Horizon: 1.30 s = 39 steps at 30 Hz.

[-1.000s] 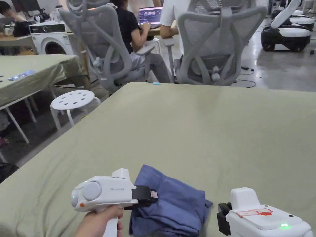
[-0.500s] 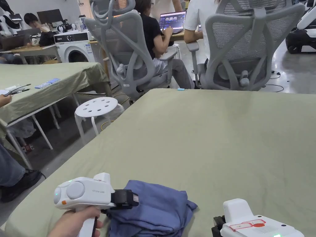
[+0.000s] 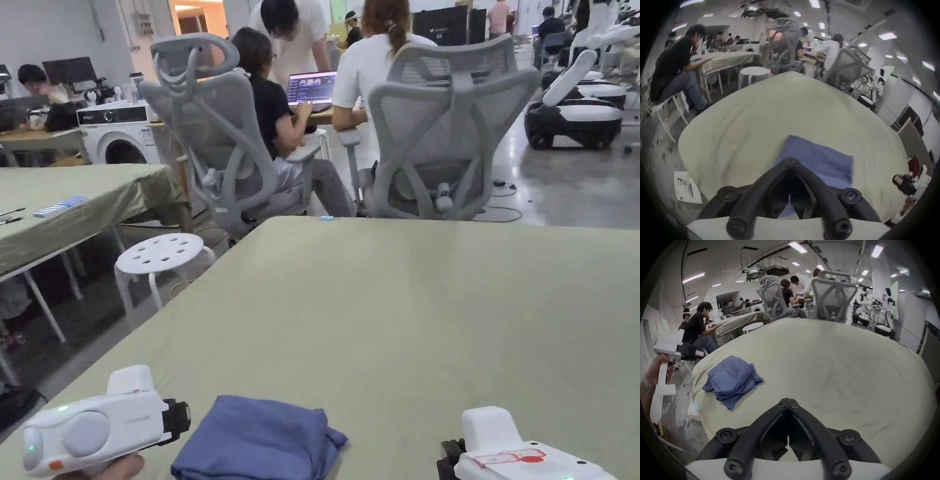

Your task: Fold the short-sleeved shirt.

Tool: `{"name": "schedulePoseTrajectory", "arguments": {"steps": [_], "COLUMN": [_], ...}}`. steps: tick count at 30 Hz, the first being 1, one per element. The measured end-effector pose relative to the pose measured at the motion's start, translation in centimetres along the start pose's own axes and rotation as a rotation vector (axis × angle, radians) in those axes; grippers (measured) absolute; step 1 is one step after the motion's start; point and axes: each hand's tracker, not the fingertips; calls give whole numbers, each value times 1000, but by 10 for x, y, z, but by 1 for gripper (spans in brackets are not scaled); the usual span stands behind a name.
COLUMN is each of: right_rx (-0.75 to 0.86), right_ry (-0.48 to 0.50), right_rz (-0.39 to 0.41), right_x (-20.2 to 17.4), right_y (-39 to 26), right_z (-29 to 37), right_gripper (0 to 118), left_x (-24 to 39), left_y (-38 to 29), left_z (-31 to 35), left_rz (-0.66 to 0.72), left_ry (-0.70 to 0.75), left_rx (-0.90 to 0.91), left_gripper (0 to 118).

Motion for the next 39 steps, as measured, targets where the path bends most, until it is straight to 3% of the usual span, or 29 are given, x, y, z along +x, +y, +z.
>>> {"name": "schedulePoseTrajectory", "arguments": {"steps": [9,14,17,22,28,38,39], "right_rx": [196,308,348,409,443,436,436], "right_ry": [-318,-464,-514,-518,-488,-486,-485], "right_rz": [-16,-53,-34,36,-43,-39,-42], "right_x": [151,228,256,261,269,262,262], "right_y": [-2,-2,0,-5,-1,-3,-3], "right_z": [152,235,270,300,307,290,290], "right_gripper": [0,0,0,0,0,0,0], "left_x": [255,361,402,427,441,446,445], "left_y": [-38,-53,-57,-79,-69,-67,-67], "left_z": [54,95,116,148,156,161,161], "left_rz": [-253,-352,-343,-340,-354,-374,-380], "left_ry": [-197,-241,-247,-228,-207,-228,-235], "left_rx": [278,440,457,523,524,531,530], "left_gripper": [0,0,0,0,0,0,8]}}
